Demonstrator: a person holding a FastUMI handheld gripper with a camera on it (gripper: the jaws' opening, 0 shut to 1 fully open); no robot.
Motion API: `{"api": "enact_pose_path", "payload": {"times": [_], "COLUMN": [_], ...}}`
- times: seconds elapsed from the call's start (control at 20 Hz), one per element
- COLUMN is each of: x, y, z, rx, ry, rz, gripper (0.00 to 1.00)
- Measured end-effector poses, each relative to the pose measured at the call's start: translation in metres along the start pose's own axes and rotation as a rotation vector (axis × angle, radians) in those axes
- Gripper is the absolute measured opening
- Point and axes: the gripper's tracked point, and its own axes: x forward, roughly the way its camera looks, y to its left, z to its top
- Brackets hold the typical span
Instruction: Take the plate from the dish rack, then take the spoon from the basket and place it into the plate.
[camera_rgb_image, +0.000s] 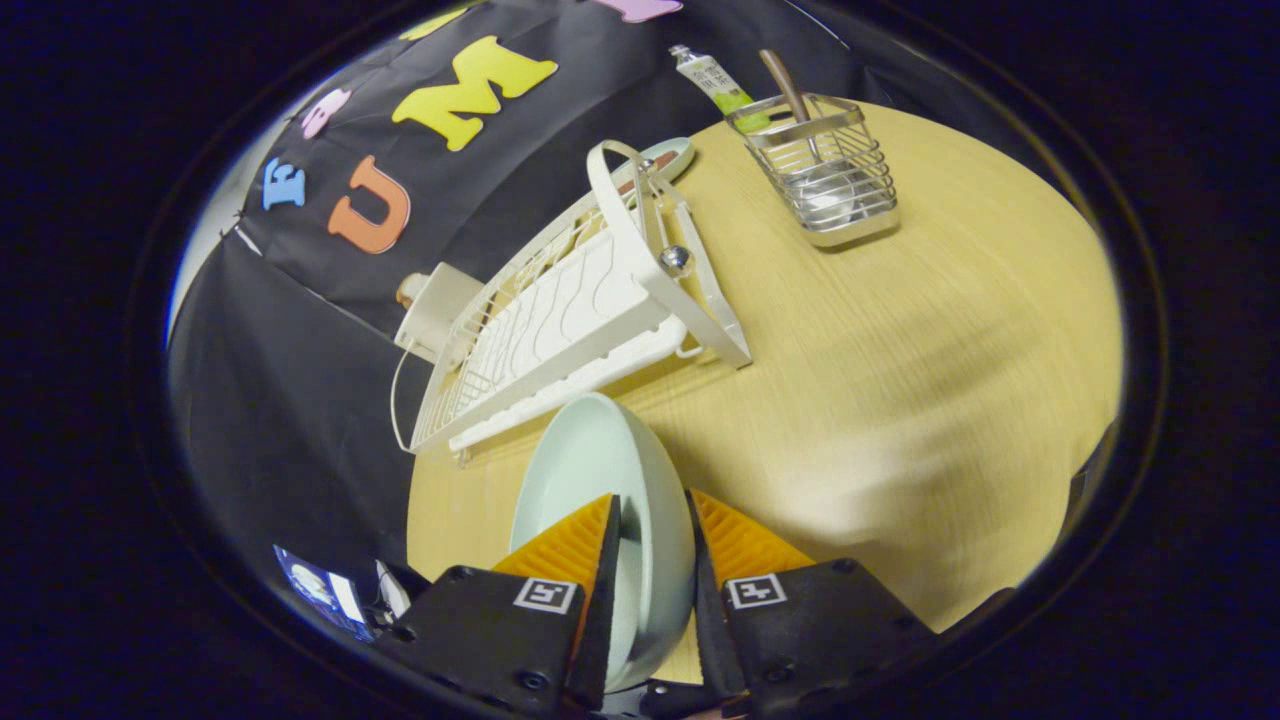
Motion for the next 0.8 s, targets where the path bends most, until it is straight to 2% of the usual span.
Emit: {"api": "enact_pose_path", "payload": {"times": [0.25, 0.4, 0.6, 0.8], "x": [-0.006, -0.02, -0.057, -0.102], "y": [-0.012, -0.012, -0.016, -0.018], "z": [0.011, 0.019, 0.036, 0.06], "rx": [-0.029, -0.105, -0.282, -0.472], "ry": [-0.055, -0.136, -0.336, -0.6], "rz": [-0.036, -0.06, -0.14, -0.248], "gripper": [0.54, 0.62, 0.79, 0.97]}}
